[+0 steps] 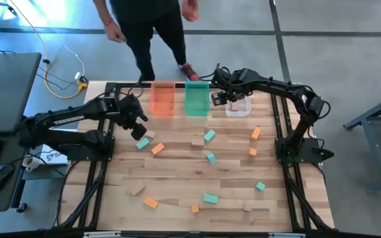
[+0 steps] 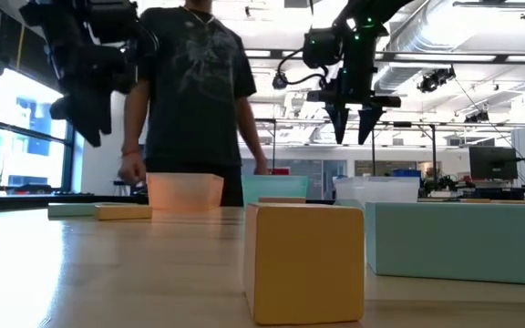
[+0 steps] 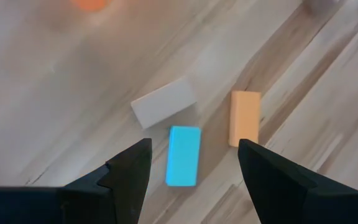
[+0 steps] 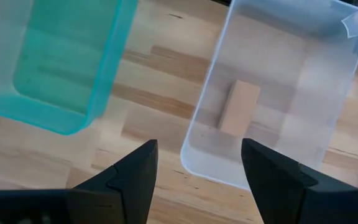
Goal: Sort & place blocks by color
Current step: Put the light blue block into the orange bin
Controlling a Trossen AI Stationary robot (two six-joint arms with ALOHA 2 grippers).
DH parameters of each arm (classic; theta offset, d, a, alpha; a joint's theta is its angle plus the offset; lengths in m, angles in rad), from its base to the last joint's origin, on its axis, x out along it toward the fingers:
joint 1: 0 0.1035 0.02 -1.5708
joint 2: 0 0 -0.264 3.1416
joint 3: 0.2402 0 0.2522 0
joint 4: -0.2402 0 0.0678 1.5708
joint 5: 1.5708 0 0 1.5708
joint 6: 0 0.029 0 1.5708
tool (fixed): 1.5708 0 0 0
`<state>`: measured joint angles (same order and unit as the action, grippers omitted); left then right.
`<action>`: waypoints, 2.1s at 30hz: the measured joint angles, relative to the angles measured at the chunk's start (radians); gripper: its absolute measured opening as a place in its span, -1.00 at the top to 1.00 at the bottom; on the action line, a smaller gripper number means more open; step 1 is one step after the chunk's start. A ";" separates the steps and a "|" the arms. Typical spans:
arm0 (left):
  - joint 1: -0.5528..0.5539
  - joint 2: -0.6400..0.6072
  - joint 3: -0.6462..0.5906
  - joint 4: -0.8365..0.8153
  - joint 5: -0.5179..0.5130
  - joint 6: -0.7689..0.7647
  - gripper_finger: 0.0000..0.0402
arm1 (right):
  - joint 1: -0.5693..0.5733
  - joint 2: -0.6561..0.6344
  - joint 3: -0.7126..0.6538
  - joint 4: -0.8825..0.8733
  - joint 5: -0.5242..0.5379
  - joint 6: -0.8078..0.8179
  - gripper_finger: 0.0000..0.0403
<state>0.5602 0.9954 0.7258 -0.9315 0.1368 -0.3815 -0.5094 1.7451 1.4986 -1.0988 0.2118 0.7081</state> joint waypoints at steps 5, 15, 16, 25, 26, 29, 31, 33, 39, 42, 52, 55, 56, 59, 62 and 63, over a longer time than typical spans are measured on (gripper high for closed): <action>-0.002 0.058 0.000 0.000 0.001 -0.007 -0.13 | 0.002 0.000 0.000 0.000 0.007 -0.009 -0.09; -0.140 0.167 0.000 0.000 -0.036 -0.123 -0.13 | -0.001 0.000 0.000 0.000 0.007 -0.063 -0.09; -0.158 0.181 0.000 0.000 -0.052 -0.138 -0.13 | -0.001 0.000 0.000 0.000 0.007 -0.074 -0.09; -0.252 0.291 0.000 0.005 -0.071 -0.199 -0.13 | -0.001 0.000 0.000 0.004 0.004 -0.096 -0.09; -0.259 0.304 0.000 0.007 -0.072 -0.209 -0.13 | -0.001 0.000 0.000 0.004 0.001 -0.103 -0.09; -0.275 0.337 -0.001 0.010 -0.078 -0.219 -0.13 | -0.001 0.000 0.000 0.005 -0.004 -0.114 -0.09; -0.282 0.358 -0.001 0.011 -0.081 -0.222 -0.13 | -0.001 0.000 0.000 0.004 -0.004 -0.114 -0.09; -0.287 0.380 -0.001 0.017 -0.081 -0.224 -0.13 | -0.001 0.000 0.000 0.005 -0.004 -0.117 -0.09; -0.290 0.447 -0.001 0.022 -0.126 -0.228 -0.13 | -0.001 0.000 0.000 0.008 -0.005 -0.133 -0.09; -0.289 0.475 -0.001 0.048 -0.123 -0.226 -0.13 | -0.001 0.000 0.000 0.008 -0.005 -0.133 -0.09; -0.289 0.562 0.003 0.079 -0.109 -0.185 -0.09 | -0.001 0.000 0.000 0.008 -0.015 -0.133 -0.09; -0.293 0.562 0.002 0.085 -0.105 -0.161 0.07 | -0.001 0.000 0.000 0.008 -0.022 -0.143 -0.09; -0.294 0.558 0.002 0.087 -0.104 -0.157 0.14 | 0.000 0.000 0.000 0.008 -0.022 -0.146 -0.09; -0.295 0.541 0.000 0.090 -0.108 -0.128 0.39 | 0.007 0.000 0.000 0.008 -0.023 -0.148 -0.09; -0.295 0.527 -0.003 0.083 -0.118 -0.106 0.53 | 0.019 0.000 0.000 0.009 -0.025 -0.143 -0.09; -0.295 0.524 -0.003 0.078 -0.123 -0.102 0.53 | 0.023 0.000 0.000 0.009 -0.025 -0.140 -0.09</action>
<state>0.2653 1.5194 0.7225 -0.8533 0.0138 -0.4836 -0.4860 1.7451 1.4986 -1.0897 0.1871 0.5683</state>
